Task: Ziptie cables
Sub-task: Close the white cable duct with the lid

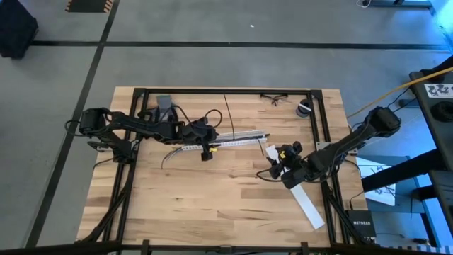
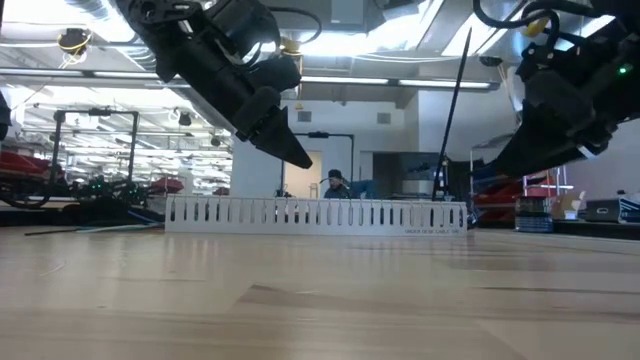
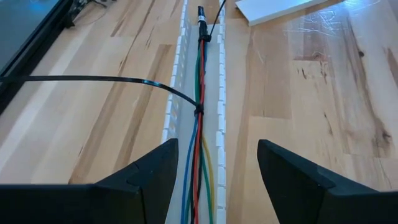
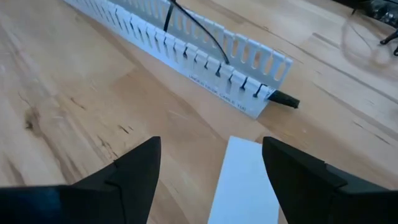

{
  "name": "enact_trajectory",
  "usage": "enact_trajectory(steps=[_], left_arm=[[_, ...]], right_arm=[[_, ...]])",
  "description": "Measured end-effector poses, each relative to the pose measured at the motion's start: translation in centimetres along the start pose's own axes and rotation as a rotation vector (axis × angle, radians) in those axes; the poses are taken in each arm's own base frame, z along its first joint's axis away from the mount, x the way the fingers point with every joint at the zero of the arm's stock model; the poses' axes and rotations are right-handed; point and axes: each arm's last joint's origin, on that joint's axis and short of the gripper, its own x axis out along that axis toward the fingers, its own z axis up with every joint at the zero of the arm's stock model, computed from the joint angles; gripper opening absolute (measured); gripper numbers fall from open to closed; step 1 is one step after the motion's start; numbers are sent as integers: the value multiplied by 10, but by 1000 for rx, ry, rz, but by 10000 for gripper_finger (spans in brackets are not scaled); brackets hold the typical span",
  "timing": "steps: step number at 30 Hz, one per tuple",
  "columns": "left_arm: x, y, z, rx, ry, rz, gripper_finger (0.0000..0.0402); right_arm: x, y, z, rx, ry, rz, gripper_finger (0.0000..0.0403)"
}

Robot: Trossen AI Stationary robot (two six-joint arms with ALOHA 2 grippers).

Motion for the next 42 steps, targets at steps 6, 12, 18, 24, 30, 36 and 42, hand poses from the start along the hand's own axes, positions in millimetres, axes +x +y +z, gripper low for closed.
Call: enact_trajectory(steps=[6,12,18,24,30,36,42], left_arm=[[0,0,0,0,-2,1,214],[0,0,0,0,-2,0,214],[0,0,0,-1,-3,0,214],[0,0,0,-8,-5,1,214],[0,1,0,-10,-6,3,214],[0,1,0,-7,-5,2,214],[0,1,0,-4,-4,2,214]], right_arm=[[5,2,-4,10,17,-16,271],[17,0,-15,68,99,-93,271],[25,-16,-15,121,251,-214,271],[28,-12,-12,66,255,-163,271],[29,-8,-11,24,243,-121,271],[35,-9,-18,-25,252,-176,271],[43,-6,-27,-21,271,-213,271]])
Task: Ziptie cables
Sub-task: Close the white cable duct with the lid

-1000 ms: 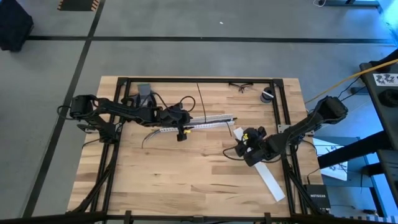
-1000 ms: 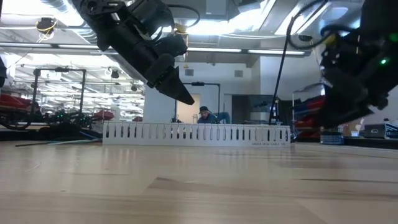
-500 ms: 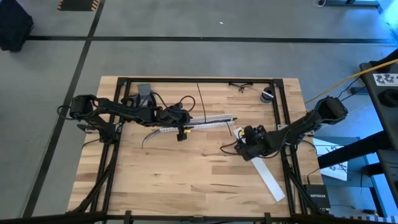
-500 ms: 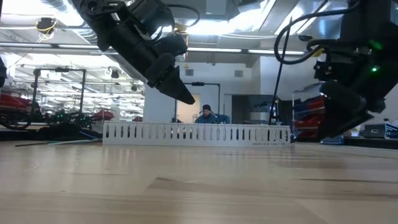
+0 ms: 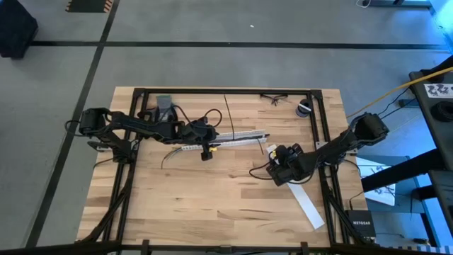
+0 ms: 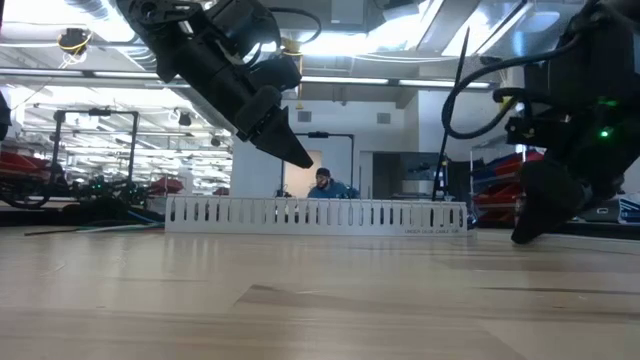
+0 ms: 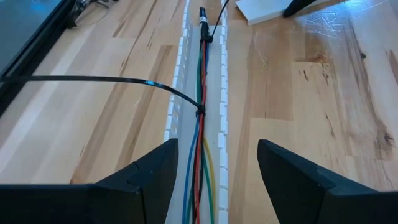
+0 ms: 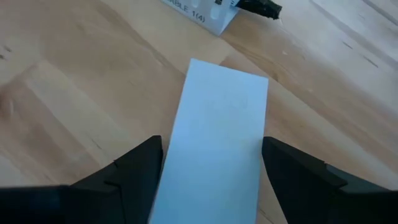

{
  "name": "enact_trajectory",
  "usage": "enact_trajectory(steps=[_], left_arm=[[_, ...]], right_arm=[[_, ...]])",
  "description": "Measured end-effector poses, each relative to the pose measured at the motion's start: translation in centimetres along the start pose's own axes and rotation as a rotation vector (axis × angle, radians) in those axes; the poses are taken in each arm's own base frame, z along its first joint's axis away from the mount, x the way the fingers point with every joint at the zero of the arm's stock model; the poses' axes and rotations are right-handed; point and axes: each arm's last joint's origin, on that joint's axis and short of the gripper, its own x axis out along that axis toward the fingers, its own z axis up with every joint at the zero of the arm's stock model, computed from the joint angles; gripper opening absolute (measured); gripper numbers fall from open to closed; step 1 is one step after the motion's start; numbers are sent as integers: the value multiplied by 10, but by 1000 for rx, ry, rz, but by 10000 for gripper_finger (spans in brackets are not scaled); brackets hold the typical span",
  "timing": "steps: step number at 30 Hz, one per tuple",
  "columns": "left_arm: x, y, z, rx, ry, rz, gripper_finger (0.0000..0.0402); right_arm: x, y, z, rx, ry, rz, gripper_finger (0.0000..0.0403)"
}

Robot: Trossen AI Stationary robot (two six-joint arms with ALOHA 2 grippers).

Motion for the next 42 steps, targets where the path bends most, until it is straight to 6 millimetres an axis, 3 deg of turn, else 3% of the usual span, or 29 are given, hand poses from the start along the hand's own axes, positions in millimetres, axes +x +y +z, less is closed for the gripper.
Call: enact_trajectory(steps=[14,20,29,42], left_arm=[[0,-2,0,7,-2,-5,214],[0,-2,0,11,-4,-5,214],[0,-2,0,10,-4,-6,214],[0,-2,0,12,-4,-6,214]], right_arm=[[4,3,-2,56,0,14,271],[4,17,3,84,-26,145,271],[-2,38,11,-95,-80,363,271],[-2,38,14,-75,-133,333,271]])
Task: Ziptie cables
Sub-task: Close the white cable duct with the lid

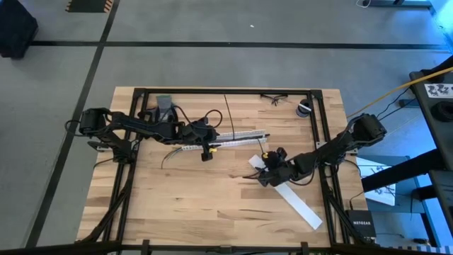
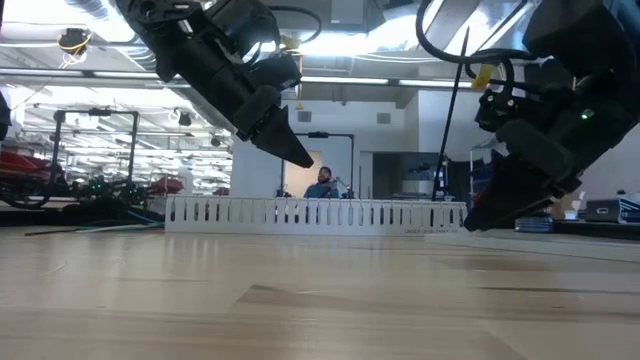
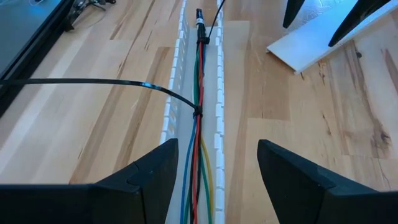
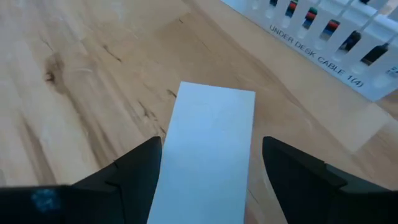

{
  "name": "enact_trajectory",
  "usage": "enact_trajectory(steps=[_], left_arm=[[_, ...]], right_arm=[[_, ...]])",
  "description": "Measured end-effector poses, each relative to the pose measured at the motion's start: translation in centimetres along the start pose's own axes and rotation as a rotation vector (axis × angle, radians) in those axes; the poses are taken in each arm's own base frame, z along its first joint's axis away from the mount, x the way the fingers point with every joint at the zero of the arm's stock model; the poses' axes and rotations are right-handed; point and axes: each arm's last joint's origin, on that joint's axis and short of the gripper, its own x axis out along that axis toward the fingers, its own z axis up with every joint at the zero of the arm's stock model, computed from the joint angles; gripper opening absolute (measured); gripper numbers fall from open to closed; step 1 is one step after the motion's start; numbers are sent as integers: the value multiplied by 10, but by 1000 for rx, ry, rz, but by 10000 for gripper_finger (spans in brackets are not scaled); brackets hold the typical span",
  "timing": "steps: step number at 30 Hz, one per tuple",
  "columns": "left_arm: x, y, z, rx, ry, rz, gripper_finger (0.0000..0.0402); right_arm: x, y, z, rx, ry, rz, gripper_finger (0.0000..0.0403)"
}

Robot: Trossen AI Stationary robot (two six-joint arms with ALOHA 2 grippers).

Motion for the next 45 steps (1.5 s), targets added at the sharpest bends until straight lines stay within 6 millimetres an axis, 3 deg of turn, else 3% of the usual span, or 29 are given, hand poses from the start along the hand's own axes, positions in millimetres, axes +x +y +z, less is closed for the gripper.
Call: enact_trajectory(steps=[12,19,28,35,40,45], left_arm=[[0,0,0,0,2,0,214],[0,0,0,1,0,0,214],[0,0,1,0,-10,1,214],[-1,2,16,-28,-154,14,214],[-1,13,28,-20,-180,46,225],[18,20,52,-21,-150,-3,260]], right_arm=[[25,6,-16,41,-12,-47,271],[30,5,-20,5,-18,-76,269],[30,5,-19,0,-35,-81,220],[31,7,-18,-9,-34,-83,232],[31,7,-18,-11,-38,-86,231],[31,7,-18,-11,-42,-89,225]])
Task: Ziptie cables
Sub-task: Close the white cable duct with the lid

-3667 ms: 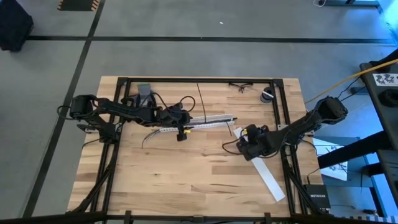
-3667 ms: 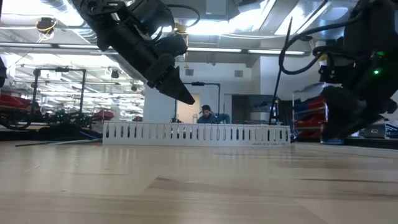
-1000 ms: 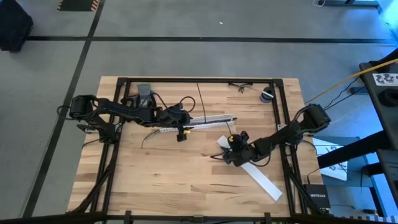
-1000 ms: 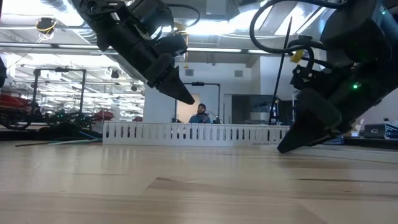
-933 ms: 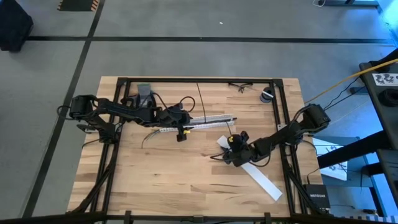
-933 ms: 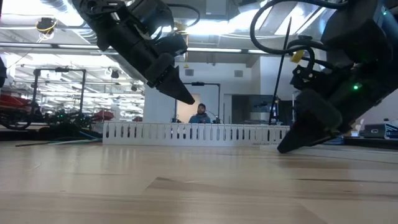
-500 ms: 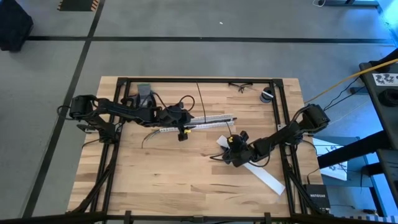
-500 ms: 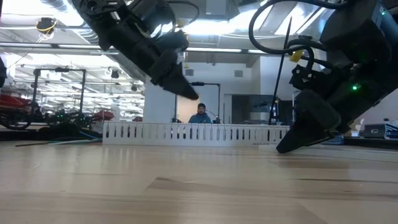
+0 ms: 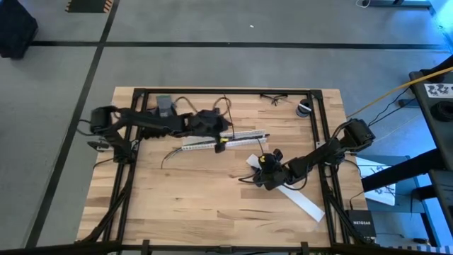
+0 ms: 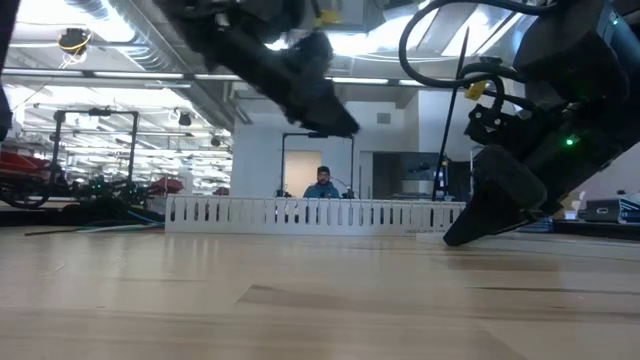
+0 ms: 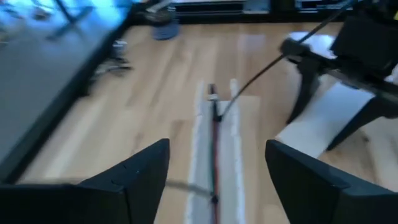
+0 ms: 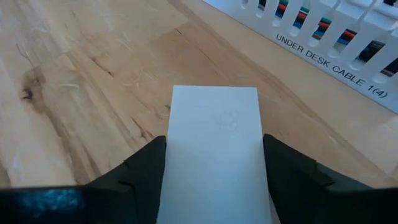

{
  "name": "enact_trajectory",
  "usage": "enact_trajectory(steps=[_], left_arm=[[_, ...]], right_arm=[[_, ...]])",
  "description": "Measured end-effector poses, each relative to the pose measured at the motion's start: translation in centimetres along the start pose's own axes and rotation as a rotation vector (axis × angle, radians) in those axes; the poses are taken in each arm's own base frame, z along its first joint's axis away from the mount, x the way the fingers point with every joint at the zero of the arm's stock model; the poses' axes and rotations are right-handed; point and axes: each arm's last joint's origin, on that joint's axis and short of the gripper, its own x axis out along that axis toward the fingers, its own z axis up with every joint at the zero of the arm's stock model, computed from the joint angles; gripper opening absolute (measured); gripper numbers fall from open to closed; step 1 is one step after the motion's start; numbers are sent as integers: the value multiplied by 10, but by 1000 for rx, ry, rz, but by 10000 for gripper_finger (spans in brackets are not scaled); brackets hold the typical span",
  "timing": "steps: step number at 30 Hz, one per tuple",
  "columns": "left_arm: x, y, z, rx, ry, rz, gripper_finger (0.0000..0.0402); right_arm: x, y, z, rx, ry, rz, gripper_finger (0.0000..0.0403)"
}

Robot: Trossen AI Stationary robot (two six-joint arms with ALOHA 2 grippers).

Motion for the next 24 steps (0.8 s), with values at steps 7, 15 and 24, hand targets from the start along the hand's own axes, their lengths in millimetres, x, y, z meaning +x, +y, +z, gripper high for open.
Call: enact_trajectory(steps=[7,15,24], left_arm=[[59,1,8,40,174,-82,285],[96,10,-17,-6,333,-110,285],[97,5,-23,59,375,-149,259]], right_arm=[[0,0,0,6,-5,-3,231],[0,0,0,18,-9,-5,231],[0,0,0,8,-14,-10,231]])
